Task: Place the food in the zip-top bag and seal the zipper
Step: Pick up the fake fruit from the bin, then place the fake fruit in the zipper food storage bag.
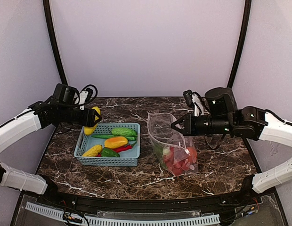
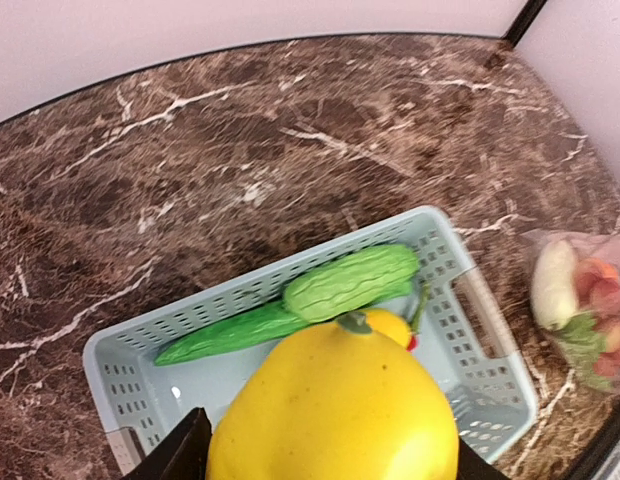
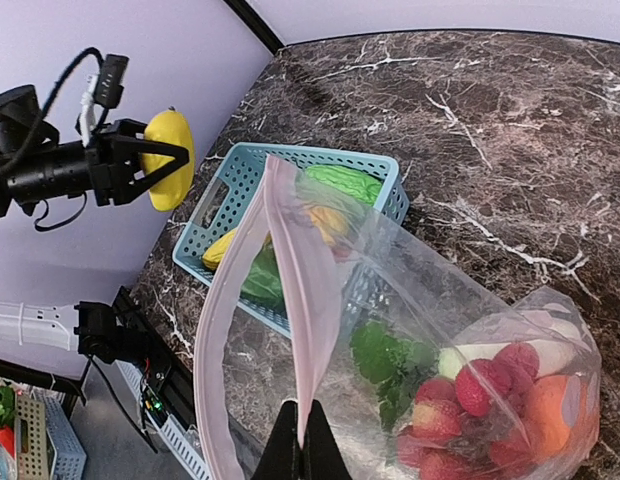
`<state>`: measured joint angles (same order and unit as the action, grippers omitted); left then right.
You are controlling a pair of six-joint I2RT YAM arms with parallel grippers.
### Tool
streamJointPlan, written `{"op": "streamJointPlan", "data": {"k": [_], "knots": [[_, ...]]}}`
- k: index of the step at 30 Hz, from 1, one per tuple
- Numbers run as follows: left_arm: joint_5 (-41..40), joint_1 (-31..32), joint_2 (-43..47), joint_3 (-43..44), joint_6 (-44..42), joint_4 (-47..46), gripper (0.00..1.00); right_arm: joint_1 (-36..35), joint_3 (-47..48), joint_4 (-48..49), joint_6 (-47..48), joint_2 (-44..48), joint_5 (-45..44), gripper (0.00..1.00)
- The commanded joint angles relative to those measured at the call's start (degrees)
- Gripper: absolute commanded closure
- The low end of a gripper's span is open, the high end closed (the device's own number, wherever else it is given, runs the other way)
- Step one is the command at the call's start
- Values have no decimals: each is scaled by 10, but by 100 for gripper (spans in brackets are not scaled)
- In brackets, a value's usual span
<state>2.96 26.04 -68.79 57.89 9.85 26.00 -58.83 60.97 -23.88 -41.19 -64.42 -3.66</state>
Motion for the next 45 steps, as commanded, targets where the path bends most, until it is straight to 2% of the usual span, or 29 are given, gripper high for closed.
{"op": "streamJointPlan", "data": {"k": [1, 8, 12, 17, 24, 28, 37, 45], "knots": [[65, 42, 53, -4, 73, -1, 48, -2, 27, 24, 20, -28, 29, 100], [75, 162, 45, 32, 146, -45, 49, -13, 43, 35, 21, -50, 33, 100], [100, 215, 32, 44, 203, -117, 49, -18, 41, 36, 19, -48, 29, 100], [82, 276, 3, 72, 215, -201, 50, -24, 41, 38, 17, -50, 26, 100], [84, 300, -47, 64, 221, -378, 51, -30, 50, 40, 14, -55, 27, 100], [84, 311, -79, 70, 204, -437, 52, -29, 50, 40, 9, -49, 25, 100], [65, 321, -110, 40, 168, -490, 52, -29, 46, 40, -3, -40, 17, 100], [47, 330, -124, 2, 144, -483, 52, -29, 45, 43, -8, -24, 6, 100]]}}
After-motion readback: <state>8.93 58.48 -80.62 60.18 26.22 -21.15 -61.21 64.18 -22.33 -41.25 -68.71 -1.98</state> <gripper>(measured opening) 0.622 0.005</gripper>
